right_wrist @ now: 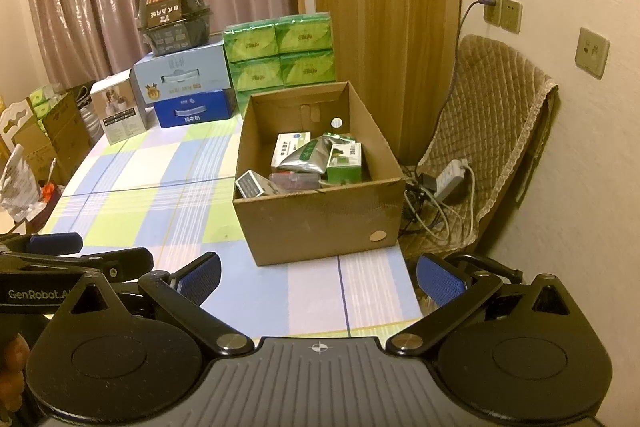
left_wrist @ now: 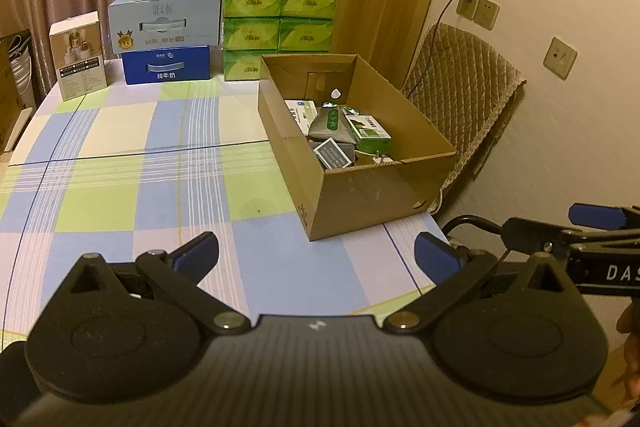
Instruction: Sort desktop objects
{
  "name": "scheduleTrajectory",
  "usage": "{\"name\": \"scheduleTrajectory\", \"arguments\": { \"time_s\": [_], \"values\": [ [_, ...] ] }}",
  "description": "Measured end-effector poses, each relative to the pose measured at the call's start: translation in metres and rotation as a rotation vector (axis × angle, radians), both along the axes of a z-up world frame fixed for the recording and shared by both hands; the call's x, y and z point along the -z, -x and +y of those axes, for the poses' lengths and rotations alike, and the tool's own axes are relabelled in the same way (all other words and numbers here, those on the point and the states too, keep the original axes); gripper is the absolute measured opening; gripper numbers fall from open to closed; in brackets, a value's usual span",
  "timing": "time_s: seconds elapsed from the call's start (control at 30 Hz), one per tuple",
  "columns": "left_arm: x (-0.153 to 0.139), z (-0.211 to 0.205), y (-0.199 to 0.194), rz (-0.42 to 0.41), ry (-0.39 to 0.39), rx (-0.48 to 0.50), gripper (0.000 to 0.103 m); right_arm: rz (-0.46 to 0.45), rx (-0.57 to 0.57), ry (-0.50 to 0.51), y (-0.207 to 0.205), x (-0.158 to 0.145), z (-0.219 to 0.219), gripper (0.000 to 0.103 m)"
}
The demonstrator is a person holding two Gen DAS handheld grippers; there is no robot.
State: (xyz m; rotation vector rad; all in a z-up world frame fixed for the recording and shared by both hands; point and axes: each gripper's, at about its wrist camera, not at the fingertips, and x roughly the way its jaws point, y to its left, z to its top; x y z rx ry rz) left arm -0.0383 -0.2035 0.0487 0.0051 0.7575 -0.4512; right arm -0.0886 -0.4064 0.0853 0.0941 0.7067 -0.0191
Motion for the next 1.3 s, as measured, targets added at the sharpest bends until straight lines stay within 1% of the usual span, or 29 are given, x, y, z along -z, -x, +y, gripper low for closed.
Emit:
{"name": "scheduleTrajectory", "arguments": {
  "time_s": [0.63,0.97,1.3],
  "values": [
    [0.0049,-0.0015,0.0007,0.0,-0.006,0.0,0.102,-0.001,0.005,-0.007,0.004,0.0008,0.0017,0.101],
    [0.0072,0.0001,-0.0028,0.019,0.004,0.0,0.103,-0.001,0.006,-0.006,0.0036,0.0004,0.0012,0.101],
    [0.0078,-0.0009,0.0013,-0.011,-0.006,0.005,0.103,0.0,0.006,-0.006,0.0031,0.001,0.0016,0.101]
  ]
}}
